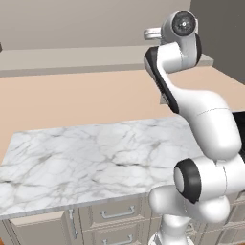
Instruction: Sort all alcoholic drinks to one cabinet, and non-alcoholic drinks to the other.
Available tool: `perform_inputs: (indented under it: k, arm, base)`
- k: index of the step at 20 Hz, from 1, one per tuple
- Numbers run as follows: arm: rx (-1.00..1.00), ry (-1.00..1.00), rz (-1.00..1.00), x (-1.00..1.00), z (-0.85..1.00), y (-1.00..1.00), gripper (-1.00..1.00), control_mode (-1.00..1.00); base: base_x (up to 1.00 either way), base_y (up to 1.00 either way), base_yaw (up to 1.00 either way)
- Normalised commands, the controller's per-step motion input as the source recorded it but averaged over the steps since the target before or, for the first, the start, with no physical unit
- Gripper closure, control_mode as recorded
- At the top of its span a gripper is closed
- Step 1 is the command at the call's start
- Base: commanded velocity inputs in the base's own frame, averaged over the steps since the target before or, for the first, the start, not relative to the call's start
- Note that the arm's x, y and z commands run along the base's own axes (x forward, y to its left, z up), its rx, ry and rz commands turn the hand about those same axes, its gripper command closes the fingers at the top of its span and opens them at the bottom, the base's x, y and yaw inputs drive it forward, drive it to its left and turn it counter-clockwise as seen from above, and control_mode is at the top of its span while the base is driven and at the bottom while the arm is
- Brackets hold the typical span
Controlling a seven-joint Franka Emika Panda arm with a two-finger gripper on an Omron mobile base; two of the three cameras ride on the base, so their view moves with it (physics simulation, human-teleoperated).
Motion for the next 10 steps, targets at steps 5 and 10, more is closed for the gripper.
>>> perform_inputs:
  k: [5,10]
  arm:
    - [0.0,0.0,-0.02,0.08,0.0,0.0,1.0,-1.0]
    - [0.01,0.0,-0.01,0.06,0.0,-0.01,1.0,-1.0]
  base:
    - [0.0,0.0,0.0]
    - [0.0,0.0,0.0]
